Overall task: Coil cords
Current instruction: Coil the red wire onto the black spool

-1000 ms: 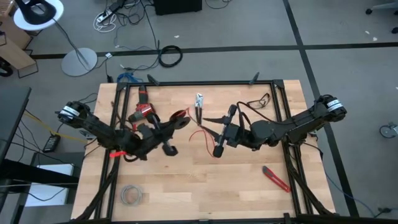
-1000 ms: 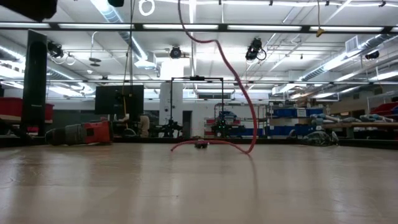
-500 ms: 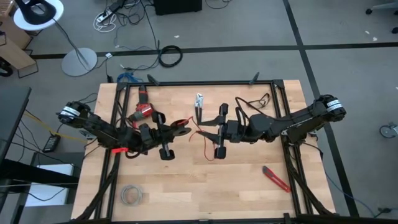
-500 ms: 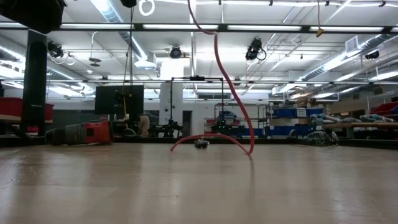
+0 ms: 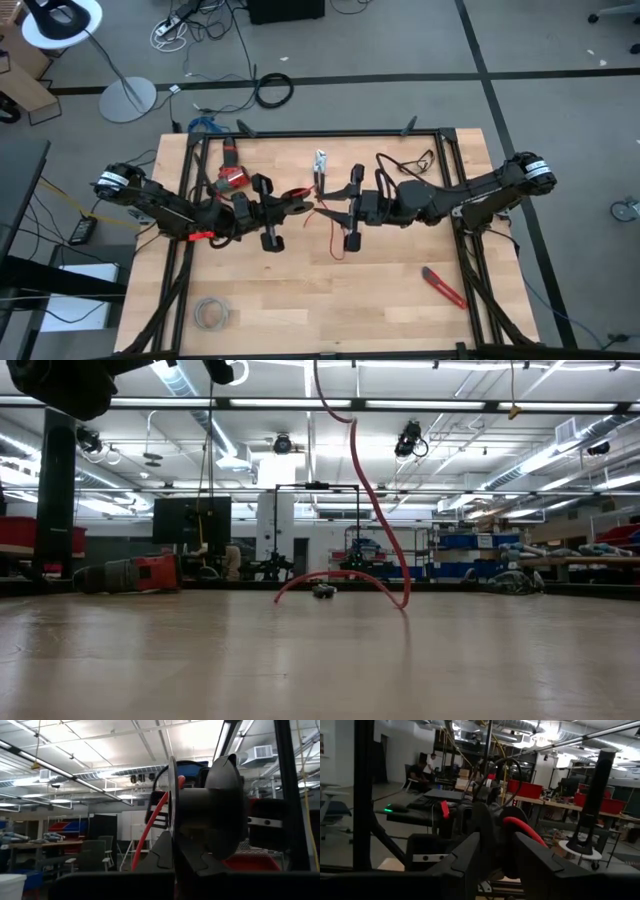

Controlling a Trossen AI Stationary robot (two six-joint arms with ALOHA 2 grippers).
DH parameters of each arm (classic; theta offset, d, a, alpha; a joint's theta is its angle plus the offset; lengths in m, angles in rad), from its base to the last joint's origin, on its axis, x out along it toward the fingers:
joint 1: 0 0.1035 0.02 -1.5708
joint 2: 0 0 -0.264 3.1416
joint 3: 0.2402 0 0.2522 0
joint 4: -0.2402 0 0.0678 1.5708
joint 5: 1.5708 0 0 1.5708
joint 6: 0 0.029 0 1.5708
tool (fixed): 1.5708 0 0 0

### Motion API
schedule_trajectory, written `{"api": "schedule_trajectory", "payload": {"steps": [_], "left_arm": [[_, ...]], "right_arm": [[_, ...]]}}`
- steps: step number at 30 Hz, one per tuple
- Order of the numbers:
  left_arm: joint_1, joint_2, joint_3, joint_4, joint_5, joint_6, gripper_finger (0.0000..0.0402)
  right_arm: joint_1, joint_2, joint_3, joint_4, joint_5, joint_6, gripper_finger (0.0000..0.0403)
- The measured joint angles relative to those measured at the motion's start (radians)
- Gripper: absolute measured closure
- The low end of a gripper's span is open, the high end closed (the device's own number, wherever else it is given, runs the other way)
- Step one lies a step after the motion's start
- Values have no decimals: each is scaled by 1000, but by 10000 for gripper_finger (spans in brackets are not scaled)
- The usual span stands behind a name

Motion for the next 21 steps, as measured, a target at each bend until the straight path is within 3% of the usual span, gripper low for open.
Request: {"api": "schedule_trajectory", "payload": {"steps": [13, 21], "left_arm": [[12, 0, 0, -22, 15, -9, 401], [35, 0, 1, -45, 19, -52, 401]], "right_arm": [[-32, 0, 0, -37, -105, 53, 288], [-48, 0, 0, -71, -109, 87, 320]]}}
